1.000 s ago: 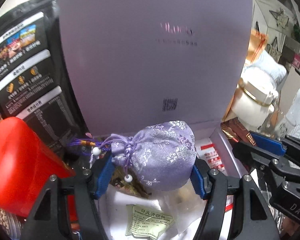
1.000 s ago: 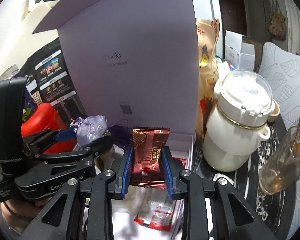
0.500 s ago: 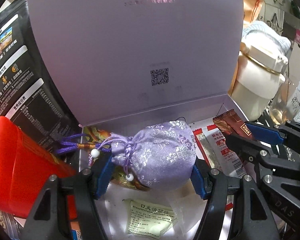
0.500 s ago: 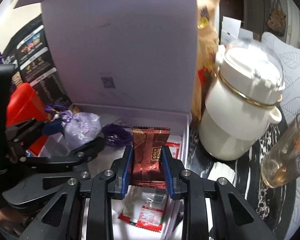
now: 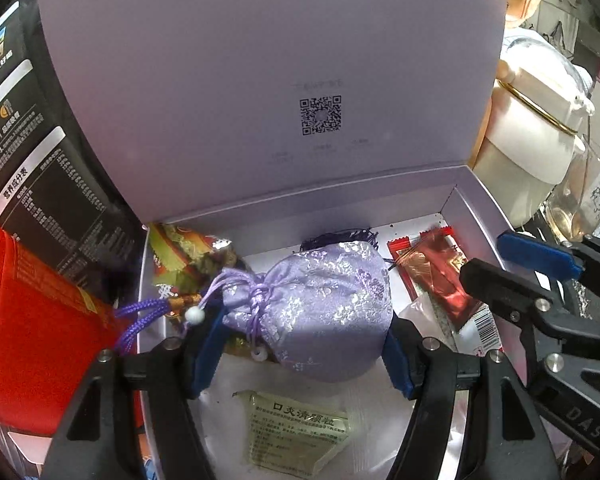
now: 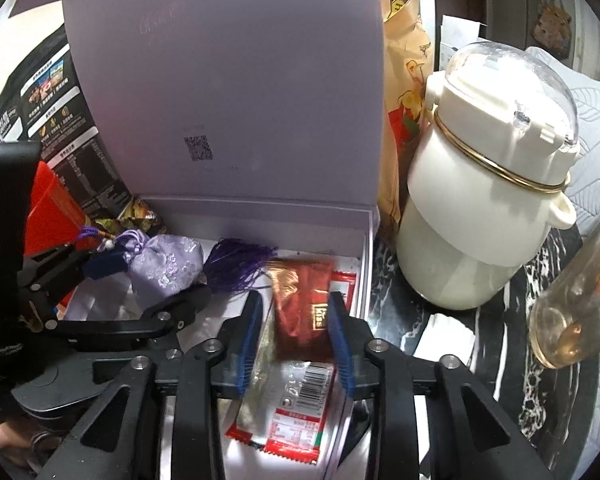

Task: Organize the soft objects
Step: 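Lower the pouch and chocolate packet into the lavender box, then open both grippers and withdraw them from the box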

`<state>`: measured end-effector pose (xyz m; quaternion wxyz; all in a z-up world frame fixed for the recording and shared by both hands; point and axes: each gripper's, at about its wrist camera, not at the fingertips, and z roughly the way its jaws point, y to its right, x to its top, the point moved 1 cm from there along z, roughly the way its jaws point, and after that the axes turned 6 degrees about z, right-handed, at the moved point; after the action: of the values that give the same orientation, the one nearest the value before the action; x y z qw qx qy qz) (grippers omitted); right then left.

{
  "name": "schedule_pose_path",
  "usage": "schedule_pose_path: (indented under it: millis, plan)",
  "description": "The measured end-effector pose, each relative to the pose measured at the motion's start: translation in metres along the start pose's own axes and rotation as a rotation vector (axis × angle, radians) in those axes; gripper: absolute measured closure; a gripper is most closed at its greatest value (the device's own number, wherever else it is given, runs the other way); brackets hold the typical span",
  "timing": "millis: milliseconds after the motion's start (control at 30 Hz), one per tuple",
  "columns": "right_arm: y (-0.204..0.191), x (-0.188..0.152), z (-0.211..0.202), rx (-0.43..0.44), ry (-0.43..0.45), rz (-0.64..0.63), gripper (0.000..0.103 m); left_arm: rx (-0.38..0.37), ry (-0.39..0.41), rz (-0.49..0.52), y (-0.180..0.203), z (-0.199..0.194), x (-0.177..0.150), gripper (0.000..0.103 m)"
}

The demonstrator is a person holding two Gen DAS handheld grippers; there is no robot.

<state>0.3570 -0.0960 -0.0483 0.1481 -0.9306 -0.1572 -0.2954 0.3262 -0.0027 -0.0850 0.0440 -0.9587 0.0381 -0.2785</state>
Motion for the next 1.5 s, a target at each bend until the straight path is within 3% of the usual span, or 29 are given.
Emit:
schedule_pose_path:
  millis: [100, 333, 500, 567, 1000, 1500]
  plan:
    - [0.006, 0.0, -0.008, 0.009, 0.014, 0.018, 0.057, 0.011, -0.009, 0.003, -0.011, -0.007, 0.002, 0.035]
    - [0.008, 0.003, -0.031, 0.019, 0.061, 0.027, 0.056, -0.025, 0.004, -0.028, -0.015, -0.028, 0.014, 0.034]
    - [0.011, 0.003, -0.051, -0.014, 0.104, 0.027, 0.054, -0.007, 0.071, -0.047, -0.018, -0.048, 0.019, 0.011]
    - [0.009, 0.002, -0.056, -0.035, 0.109, 0.011, 0.053, 0.008, 0.088, -0.047, -0.017, -0.056, 0.021, 0.007]
    - [-0.004, 0.0, -0.104, -0.039, 0.17, -0.002, 0.053, 0.025, 0.187, -0.074, -0.039, -0.114, 0.016, 0.006]
    - [-0.033, -0.008, -0.2, -0.047, 0.334, -0.048, 0.052, 0.066, 0.341, -0.089, -0.045, -0.22, 0.004, 0.006]
